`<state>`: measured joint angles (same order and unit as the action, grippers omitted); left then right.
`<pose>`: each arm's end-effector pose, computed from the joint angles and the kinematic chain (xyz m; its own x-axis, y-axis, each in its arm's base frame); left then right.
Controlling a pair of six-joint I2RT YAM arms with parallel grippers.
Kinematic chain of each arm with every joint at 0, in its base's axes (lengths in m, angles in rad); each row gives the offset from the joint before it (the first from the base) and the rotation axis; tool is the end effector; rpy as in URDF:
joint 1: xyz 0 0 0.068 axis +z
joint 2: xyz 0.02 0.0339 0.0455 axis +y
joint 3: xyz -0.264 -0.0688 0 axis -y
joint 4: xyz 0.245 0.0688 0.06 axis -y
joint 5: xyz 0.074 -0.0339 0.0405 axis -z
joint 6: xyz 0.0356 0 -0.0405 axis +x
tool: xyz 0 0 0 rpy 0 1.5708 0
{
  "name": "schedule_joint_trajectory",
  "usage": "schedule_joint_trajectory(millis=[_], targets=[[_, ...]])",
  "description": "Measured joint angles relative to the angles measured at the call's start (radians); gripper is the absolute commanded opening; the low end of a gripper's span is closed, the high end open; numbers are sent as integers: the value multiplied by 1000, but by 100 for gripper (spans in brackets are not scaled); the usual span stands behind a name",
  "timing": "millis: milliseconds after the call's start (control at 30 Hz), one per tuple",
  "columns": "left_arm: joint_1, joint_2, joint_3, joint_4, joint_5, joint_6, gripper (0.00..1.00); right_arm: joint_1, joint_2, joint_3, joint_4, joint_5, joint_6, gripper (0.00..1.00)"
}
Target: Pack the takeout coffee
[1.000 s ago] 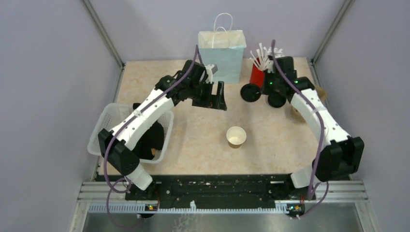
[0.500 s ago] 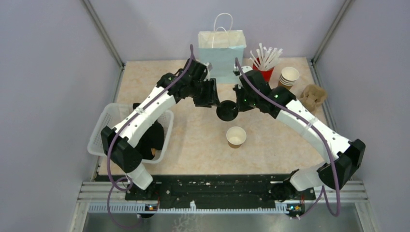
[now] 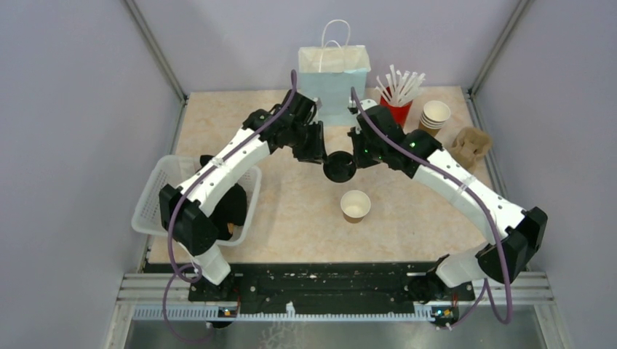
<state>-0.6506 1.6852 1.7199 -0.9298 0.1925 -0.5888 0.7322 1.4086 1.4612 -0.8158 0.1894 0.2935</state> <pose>0.2832 -0.2241 0.3592 -0.8994 -0.0005 -0.4372 0.2287 0.8517 -0.4715 0.2258 0.1940 0.3715 -0.6528 -0.2047 -0.7294 -0.3829 0.9199 0.0845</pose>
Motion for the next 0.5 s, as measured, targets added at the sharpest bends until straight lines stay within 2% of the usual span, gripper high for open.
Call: schedule_joint_trajectory(millis=[167,333,500], targets=[[0,9,0,0,1,6,19,0,10,0,0,-3,6,0],[0,9,0,0,1,11,17,1,14,0,0,-6,7,0],[0,9,-2,0,1,14,21,1,15,0,0,-7,14,0]])
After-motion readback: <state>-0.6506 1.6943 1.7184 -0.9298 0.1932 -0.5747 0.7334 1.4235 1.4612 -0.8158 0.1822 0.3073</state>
